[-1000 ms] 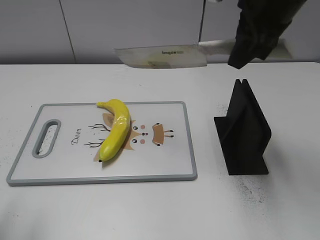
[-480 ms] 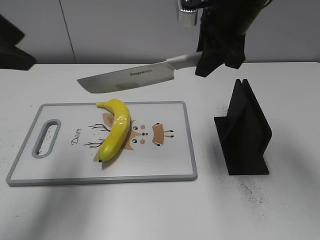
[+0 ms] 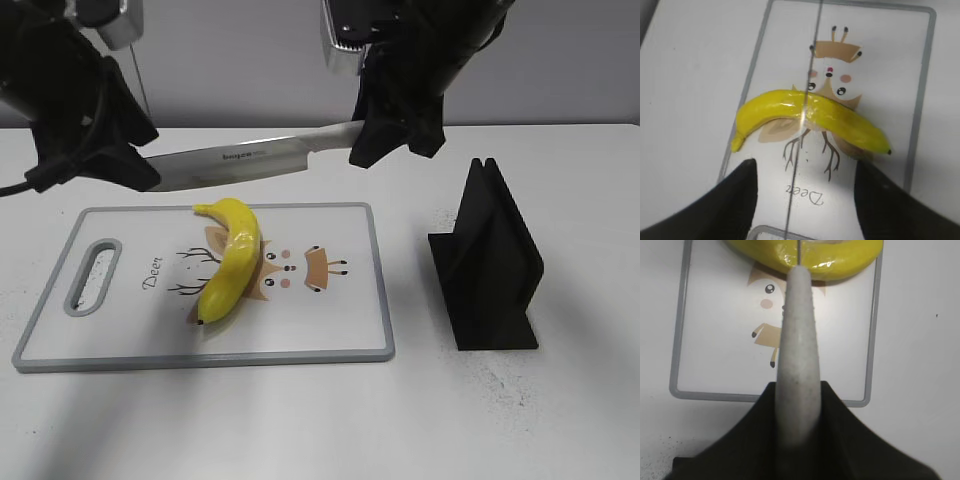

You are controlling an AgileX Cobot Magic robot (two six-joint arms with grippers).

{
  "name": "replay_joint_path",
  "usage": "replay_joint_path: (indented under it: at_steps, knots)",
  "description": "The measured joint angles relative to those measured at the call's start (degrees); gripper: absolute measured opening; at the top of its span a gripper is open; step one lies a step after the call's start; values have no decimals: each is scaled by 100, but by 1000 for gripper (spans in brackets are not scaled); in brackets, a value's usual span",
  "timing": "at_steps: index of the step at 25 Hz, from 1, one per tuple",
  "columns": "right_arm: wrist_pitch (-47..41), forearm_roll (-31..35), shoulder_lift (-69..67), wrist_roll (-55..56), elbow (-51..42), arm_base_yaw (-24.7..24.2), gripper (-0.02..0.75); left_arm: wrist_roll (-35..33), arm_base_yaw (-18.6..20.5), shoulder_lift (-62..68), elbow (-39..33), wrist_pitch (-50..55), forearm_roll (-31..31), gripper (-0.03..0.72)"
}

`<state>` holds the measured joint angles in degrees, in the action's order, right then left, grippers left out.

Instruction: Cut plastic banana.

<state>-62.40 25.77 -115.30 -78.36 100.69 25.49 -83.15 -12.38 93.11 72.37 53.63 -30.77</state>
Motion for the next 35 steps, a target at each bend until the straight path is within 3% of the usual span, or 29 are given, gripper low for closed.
replay_joint_path:
  at_steps: [4, 7, 11, 15, 17, 26, 35]
  knots:
    - [51, 74, -161, -25, 31, 0, 160, -202, 0, 403, 20, 13, 13, 560]
    - [58, 127, -285, -37, 43, 0, 160, -273, 0, 543, 20, -170, -17, 482]
    - [140, 187, -323, -42, 43, 0, 160, -290, -5, 664, 22, -449, -114, 305]
    - [169, 202, -330, -48, 44, 0, 160, -290, -5, 765, 22, -505, -135, 63]
    - [209, 202, -330, -48, 49, 0, 160, -302, -5, 801, 22, -530, -114, -1]
    - [318, 213, -420, -9, 49, 0, 160, -390, -15, 981, -1, -852, -29, -14]
    - [481, 28, -1675, 140, 174, -4, 162, -514, -69, 2036, -483, -1937, -245, -6]
